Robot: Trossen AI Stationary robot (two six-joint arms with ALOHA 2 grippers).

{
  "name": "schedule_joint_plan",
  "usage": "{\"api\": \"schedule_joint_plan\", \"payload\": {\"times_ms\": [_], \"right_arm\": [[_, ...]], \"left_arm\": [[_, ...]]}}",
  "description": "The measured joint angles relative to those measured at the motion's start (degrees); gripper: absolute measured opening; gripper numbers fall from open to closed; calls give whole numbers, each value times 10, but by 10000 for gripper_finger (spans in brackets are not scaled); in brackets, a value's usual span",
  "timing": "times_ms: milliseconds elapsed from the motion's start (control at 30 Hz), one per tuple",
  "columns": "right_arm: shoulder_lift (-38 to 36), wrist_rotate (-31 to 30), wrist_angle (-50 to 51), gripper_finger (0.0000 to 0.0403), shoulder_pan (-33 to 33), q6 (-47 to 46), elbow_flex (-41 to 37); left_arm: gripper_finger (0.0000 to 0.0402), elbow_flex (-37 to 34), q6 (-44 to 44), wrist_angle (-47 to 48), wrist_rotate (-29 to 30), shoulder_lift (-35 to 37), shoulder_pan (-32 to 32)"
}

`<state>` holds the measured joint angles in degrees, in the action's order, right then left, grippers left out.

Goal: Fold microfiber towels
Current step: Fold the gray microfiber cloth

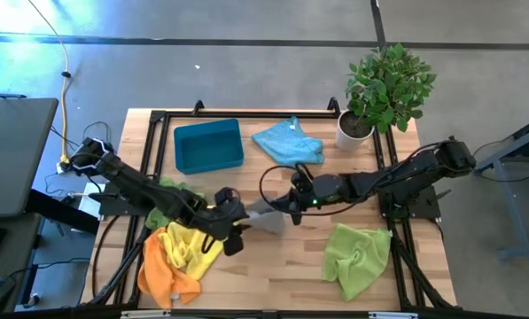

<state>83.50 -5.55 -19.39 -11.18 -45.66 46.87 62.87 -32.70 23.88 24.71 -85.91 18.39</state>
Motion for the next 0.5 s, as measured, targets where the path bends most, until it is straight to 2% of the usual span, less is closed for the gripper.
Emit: {"api": "schedule_joint_plan", "payload": {"times_ms": [267, 500], "right_arm": [[0, 30, -2, 1, -2, 163, 0], [0, 31, -3, 0, -2, 303, 0]], "left_arm": [[129, 0, 19, -19, 18, 0, -32], [129, 0, 37, -19, 12, 0, -42]]}}
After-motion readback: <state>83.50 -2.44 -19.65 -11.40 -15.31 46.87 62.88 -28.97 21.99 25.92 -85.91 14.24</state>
